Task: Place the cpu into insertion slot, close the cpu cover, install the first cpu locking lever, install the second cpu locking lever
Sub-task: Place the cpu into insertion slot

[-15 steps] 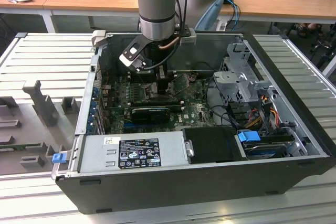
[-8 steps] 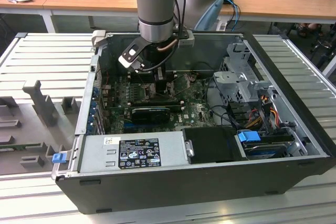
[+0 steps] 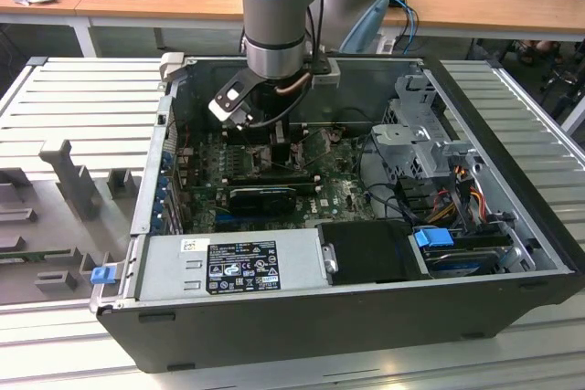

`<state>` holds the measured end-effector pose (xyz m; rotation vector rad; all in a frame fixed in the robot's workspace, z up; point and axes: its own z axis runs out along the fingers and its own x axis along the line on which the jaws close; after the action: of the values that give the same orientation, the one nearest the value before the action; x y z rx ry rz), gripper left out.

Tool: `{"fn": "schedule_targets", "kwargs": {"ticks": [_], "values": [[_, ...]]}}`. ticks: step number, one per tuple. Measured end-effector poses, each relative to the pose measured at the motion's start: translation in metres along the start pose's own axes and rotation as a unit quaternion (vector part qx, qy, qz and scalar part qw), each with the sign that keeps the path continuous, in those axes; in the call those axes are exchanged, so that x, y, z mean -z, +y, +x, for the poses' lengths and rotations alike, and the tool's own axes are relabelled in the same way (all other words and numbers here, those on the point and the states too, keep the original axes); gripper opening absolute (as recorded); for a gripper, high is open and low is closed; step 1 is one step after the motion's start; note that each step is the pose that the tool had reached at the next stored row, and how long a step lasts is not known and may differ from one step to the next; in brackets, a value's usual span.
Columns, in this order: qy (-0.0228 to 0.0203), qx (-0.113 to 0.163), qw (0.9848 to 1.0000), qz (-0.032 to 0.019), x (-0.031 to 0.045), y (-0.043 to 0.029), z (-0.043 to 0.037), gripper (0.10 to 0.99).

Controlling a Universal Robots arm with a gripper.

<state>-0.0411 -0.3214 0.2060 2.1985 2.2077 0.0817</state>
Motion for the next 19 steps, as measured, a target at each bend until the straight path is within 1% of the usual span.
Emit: {"fn": "schedule_targets", "kwargs": {"ticks": [9, 11, 12, 15, 19], "values": [[0.0, 0.0, 1.0, 0.0014, -0.0039, 0.0003, 0.0007, 0.529], [0.0, 0.0, 1.0, 0.0013, -0.0041, 0.0003, 0.0007, 0.545], [0.0001, 0.0, 1.0, 0.0013, -0.0042, 0.0004, 0.0009, 0.608], [0.0003, 0.0, 1.0, 0.0014, -0.0042, 0.0007, 0.002, 0.608], [0.0021, 0.0, 1.0, 0.0013, -0.0045, 0.0013, 0.0036, 0.608]]}}
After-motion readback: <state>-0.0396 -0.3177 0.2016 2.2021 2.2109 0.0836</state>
